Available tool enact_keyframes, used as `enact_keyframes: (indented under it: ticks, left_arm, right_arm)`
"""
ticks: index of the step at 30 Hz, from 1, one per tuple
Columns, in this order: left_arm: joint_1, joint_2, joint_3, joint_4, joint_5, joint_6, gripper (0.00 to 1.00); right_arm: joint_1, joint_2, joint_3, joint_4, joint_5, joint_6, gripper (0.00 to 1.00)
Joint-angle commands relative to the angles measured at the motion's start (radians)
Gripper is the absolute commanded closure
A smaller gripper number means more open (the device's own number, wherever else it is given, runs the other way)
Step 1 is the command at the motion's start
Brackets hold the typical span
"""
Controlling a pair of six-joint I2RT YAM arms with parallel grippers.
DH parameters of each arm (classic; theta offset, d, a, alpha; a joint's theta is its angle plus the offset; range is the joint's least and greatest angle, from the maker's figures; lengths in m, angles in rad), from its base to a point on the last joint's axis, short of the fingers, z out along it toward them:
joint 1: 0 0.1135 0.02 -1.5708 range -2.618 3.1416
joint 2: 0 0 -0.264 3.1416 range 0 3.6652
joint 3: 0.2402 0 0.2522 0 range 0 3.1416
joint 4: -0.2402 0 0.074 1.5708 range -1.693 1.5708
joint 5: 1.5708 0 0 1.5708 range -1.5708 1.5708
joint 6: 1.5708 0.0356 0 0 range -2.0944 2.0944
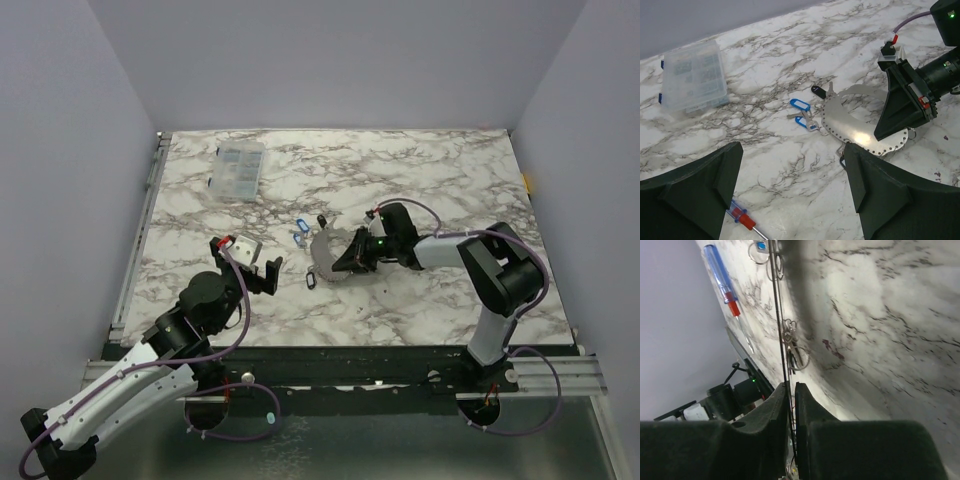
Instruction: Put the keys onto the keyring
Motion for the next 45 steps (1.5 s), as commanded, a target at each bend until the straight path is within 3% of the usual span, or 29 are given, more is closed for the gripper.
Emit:
enact_keyframes:
  ticks: [1, 9, 14, 21, 26, 27, 28, 33, 36, 45]
  left_arm:
    - [0.0, -0.002, -0.003, 0.013, -0.017, 0.015, 0.11]
    - [0.0, -0.007, -0.005, 0.012, -0.018, 0.016, 0.11]
    - [-0.001, -0.005, -0.005, 0.014, -0.023, 0.016, 0.11]
    - [0.0, 0.008, -0.004, 0.013, -0.032, 0.015, 0.12]
    - [0.0, 0.023, -0.004, 0.016, -0.039, 0.013, 0.12]
    - [0.0, 0.027, -0.006, 0.016, -0.045, 0.014, 0.12]
    - [-0.001, 0.031, -0.006, 0.019, -0.05, 0.013, 0.12]
    - [0.0, 0.054, -0.012, 0.032, -0.076, 0.01, 0.12]
    - [-0.001, 0.065, -0.022, 0.044, -0.095, 0.011, 0.02]
    - [-0.001, 0.082, -0.046, 0.062, -0.141, 0.034, 0.01]
  right_arm:
    - [-0.006, -0.027, -0.032, -0.063, 0.036, -0.037, 0.81]
    - [-0.006, -0.067, -0.089, -0.061, 0.05, -0.026, 0.55]
    - [-0.006, -0.156, -0.114, -0.17, 0.118, -0.075, 0.42]
    - [-0.008, -0.329, -0.122, -0.415, 0.285, -0.181, 0.24]
    - [-0.008, -0.488, -0.077, -0.628, 0.49, -0.27, 0.12]
    - [-0.007, -0.53, -0.062, -0.66, 0.539, -0.284, 0.03]
    - [-0.007, -0.585, -0.044, -0.688, 0.584, -0.302, 0.01]
    - [-0.007, -0.795, 0.018, -0.739, 0.829, -0.391, 0.0]
    - [-0.007, -0.932, 0.006, -0.718, 0.948, -0.421, 0.0]
    - [-0.007, -1.219, -0.042, -0.746, 1.036, -0.439, 0.0]
